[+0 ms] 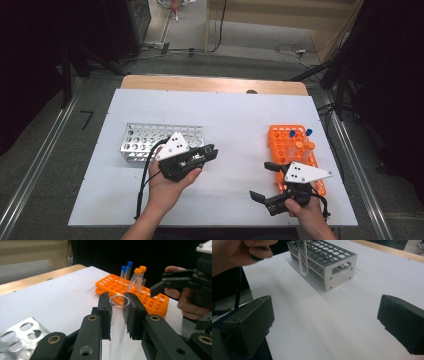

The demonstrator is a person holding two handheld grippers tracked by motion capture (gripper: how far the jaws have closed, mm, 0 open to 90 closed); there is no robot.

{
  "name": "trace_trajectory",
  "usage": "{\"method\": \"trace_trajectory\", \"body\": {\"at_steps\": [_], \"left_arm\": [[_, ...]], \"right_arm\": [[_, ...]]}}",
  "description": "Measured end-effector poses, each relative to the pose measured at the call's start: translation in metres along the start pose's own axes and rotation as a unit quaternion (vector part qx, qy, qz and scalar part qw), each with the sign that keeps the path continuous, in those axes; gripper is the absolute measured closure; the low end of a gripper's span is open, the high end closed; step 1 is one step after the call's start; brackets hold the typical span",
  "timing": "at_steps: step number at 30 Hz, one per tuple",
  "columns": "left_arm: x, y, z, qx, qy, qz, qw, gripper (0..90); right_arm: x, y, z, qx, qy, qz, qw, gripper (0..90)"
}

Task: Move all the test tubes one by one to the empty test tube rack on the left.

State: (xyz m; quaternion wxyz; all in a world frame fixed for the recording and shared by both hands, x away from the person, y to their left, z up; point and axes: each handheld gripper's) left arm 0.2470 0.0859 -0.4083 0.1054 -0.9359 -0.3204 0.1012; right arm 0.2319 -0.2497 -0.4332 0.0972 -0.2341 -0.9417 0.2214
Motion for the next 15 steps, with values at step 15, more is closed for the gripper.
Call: {"method": "trace_trajectory", "body": {"at_steps": [15], "left_arm": [[0.034, -0.006, -0.014, -0.014, -0.011, -0.034, 0.9993, 76.1]], "right_arm": [[-0.017, -0.046, 0.025, -0.012, 0.016, 0.034, 0.9992, 0.0]]}}
Point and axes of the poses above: each handheld gripper's, and its own axes: y roughly forward along the jaws, z roughly out of its underside, x roughly to its left, and after that the axes turned 1 degree about y, right-handed
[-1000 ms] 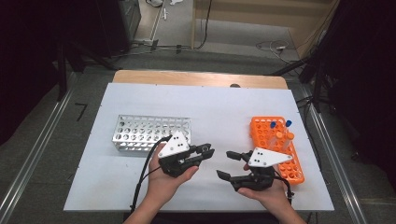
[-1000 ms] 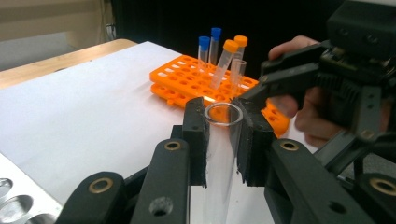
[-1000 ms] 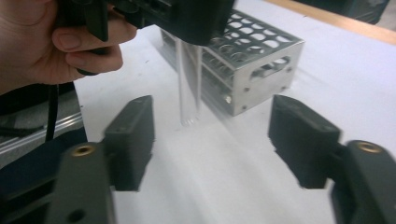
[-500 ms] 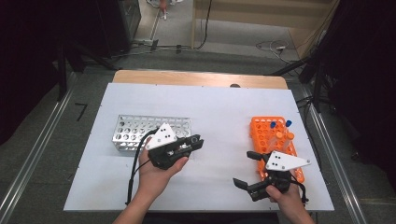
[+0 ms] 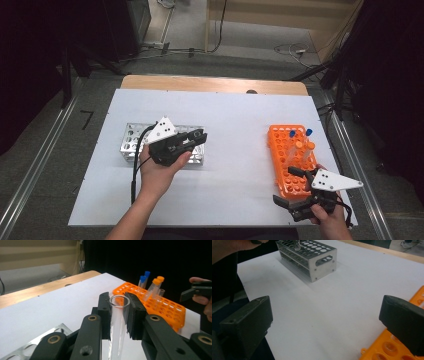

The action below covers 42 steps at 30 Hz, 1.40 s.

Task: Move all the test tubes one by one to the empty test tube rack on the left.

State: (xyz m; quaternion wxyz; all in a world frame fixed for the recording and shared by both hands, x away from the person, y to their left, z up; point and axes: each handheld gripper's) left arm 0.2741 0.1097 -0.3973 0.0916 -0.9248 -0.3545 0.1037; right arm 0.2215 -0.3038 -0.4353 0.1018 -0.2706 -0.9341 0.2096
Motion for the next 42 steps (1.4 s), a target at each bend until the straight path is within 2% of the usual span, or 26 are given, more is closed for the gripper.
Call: {"method": "trace_trajectory", "body": {"at_steps": [8, 13, 19, 22, 24, 31, 34, 42], "left_arm": [[0.019, 0.006, -0.007, -0.008, -0.009, -0.026, 0.9996, 76.1], [0.030, 0.010, -0.010, -0.004, -0.005, -0.042, 0.9991, 76.1], [0.043, 0.016, -0.011, -0.006, 0.000, -0.063, 0.9980, 76.1], [0.050, 0.021, -0.011, -0.008, -0.007, -0.073, 0.9973, 76.1], [0.054, 0.025, -0.011, -0.012, -0.012, -0.072, 0.9973, 76.1], [0.056, 0.044, -0.008, -0.013, -0.004, -0.079, 0.9968, 76.1], [0.059, 0.051, -0.005, -0.013, -0.010, -0.082, 0.9965, 76.1], [0.063, 0.063, 0.001, -0.003, -0.005, -0.095, 0.9955, 76.1]], "right_arm": [[-0.023, -0.009, 0.010, -0.010, 0.017, 0.012, 0.9997, 0.0], [-0.028, -0.014, 0.012, -0.021, 0.023, 0.018, 0.9994, 0.0], [-0.034, -0.016, 0.014, -0.019, 0.022, 0.027, 0.9992, 0.0], [-0.035, -0.016, 0.014, -0.021, 0.024, 0.028, 0.9991, 0.0], [-0.035, -0.016, 0.014, -0.021, 0.025, 0.030, 0.9990, 0.0], [-0.035, -0.015, 0.014, -0.020, 0.024, 0.029, 0.9991, 0.0], [-0.035, -0.015, 0.014, -0.020, 0.025, 0.028, 0.9991, 0.0], [-0.035, -0.015, 0.015, -0.020, 0.025, 0.027, 0.9991, 0.0]]}}
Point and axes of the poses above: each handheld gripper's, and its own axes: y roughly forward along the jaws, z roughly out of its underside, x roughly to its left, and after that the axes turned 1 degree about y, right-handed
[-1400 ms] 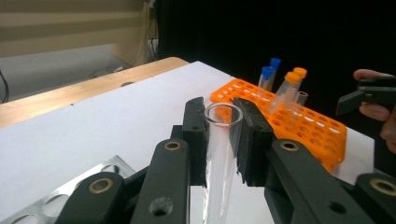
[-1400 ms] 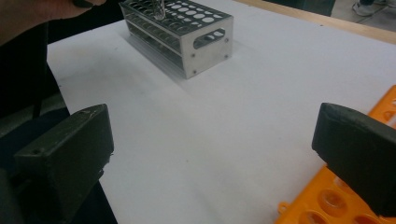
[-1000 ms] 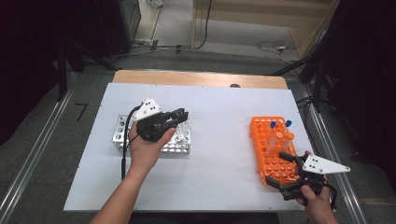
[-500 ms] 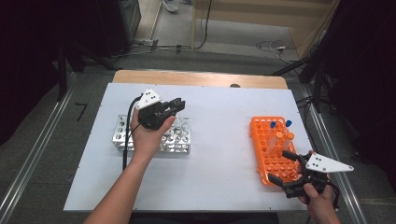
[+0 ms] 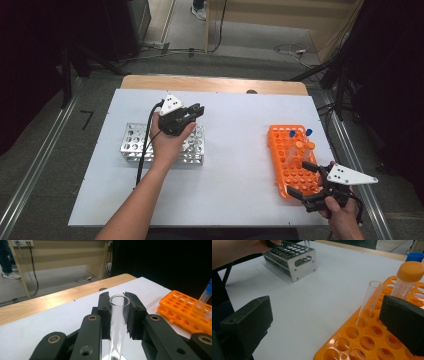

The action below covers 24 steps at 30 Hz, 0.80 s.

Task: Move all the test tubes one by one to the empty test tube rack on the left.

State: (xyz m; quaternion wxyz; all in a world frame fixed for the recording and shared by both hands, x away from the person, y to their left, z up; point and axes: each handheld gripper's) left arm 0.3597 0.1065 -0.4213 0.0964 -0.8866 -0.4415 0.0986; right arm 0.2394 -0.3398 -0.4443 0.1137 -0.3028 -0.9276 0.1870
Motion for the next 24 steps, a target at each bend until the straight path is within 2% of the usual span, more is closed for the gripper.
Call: {"method": "trace_trajectory", "body": {"at_steps": [9, 18, 24], "left_arm": [[-0.005, 0.008, 0.006, 0.026, 0.021, -0.008, 0.9994, 76.1], [-0.008, 0.012, 0.011, 0.055, 0.027, -0.020, 0.9979, 75.7], [-0.008, 0.011, 0.011, 0.074, 0.025, -0.019, 0.9968, 75.5]], "right_arm": [[0.000, 0.001, 0.000, 0.001, 0.000, 0.001, 1.0000, 0.0], [0.000, 0.000, 0.000, 0.001, 0.000, 0.002, 1.0000, 0.0], [0.000, 0.000, 0.000, 0.001, 0.000, 0.002, 1.0000, 0.0]]}}
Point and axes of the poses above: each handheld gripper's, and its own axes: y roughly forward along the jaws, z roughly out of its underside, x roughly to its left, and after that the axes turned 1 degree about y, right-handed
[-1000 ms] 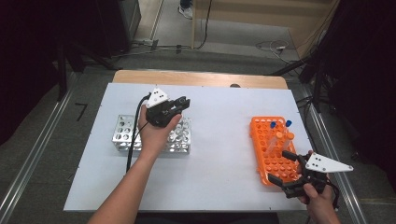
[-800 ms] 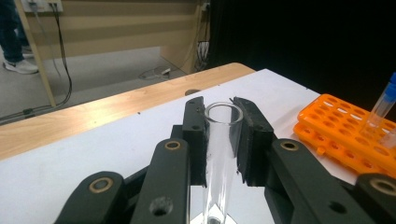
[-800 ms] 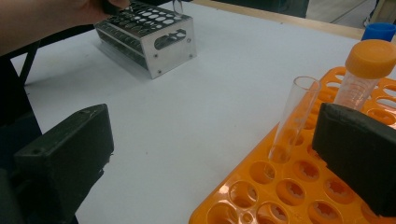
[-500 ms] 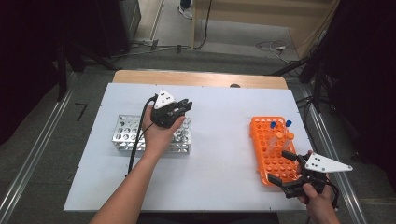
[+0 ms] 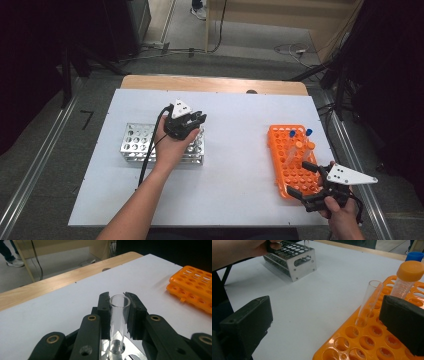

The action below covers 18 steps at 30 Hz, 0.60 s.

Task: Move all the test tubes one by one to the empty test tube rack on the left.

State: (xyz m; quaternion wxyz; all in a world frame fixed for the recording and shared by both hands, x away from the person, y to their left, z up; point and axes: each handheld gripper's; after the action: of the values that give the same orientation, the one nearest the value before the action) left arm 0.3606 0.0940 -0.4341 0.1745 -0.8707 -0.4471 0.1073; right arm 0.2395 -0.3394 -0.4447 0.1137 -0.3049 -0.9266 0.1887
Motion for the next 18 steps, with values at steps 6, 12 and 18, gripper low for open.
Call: {"method": "trace_trajectory", "body": {"at_steps": [6, 12, 18], "left_arm": [[0.0022, 0.0008, -0.0001, 0.015, -0.009, 0.004, 0.9998, 74.5], [0.0026, 0.0025, -0.0007, 0.023, -0.012, 0.008, 0.9996, 71.8], [0.0038, -0.0029, -0.0027, 0.005, -0.028, 0.015, 0.9995, 56.7]], "right_arm": [[-0.0002, 0.0004, 0.0001, 0.000, 0.001, 0.004, 1.0000, 0.0], [-0.0012, 0.0005, 0.0006, 0.001, 0.002, 0.007, 1.0000, 0.0], [-0.0026, -0.0002, 0.0007, -0.002, 0.004, 0.010, 0.9999, 0.0]]}}
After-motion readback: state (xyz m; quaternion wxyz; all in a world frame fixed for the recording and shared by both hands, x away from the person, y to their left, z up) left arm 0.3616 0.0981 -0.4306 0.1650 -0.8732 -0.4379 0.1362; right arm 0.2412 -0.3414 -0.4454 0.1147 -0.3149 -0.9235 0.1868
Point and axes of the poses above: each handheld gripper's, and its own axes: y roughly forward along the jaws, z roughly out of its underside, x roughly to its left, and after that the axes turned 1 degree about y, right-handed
